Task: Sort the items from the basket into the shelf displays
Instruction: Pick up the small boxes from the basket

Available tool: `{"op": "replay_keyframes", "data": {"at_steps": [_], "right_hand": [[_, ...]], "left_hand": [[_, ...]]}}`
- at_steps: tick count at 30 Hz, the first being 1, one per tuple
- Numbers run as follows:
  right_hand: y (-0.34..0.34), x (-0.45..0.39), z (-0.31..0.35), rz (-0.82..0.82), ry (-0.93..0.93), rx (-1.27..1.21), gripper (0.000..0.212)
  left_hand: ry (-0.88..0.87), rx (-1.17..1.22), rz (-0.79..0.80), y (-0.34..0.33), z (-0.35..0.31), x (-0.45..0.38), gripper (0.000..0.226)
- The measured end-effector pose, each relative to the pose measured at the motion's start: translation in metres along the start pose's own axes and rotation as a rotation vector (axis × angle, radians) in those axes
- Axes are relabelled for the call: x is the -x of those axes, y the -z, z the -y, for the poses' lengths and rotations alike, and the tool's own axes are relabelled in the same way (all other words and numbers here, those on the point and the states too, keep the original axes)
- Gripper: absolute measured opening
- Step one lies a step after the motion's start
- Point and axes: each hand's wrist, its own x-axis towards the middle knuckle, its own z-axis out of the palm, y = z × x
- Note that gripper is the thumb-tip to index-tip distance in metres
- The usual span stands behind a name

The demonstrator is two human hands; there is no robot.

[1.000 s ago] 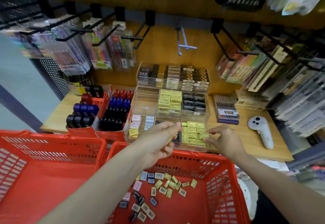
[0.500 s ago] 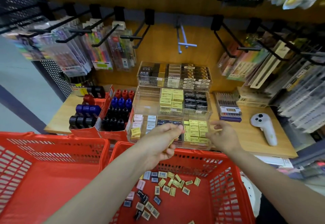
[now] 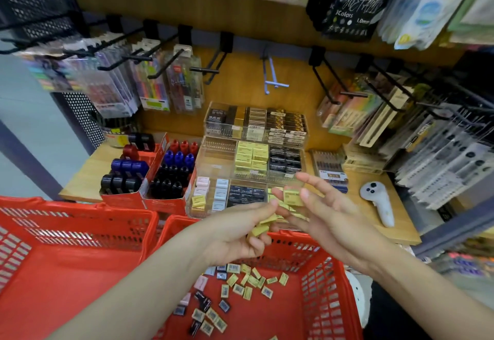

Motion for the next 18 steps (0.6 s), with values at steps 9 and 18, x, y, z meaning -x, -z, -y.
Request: {"op": "replay_keyframes", "data": {"at_steps": [9,18], "right_hand": [[-0.006,-0.001,-0.014,-0.121,-0.129,-0.049,0.039],[0.007,0.000,-0.009,-0.187,0.217,0.672,0.031]], "left_hand": [[-0.069,0.037,0.064,0.001,0.003,-0.001,0.023],[-0.194,-0.147,-0.136,-0.001,0.002,-0.009,0.024]]}}
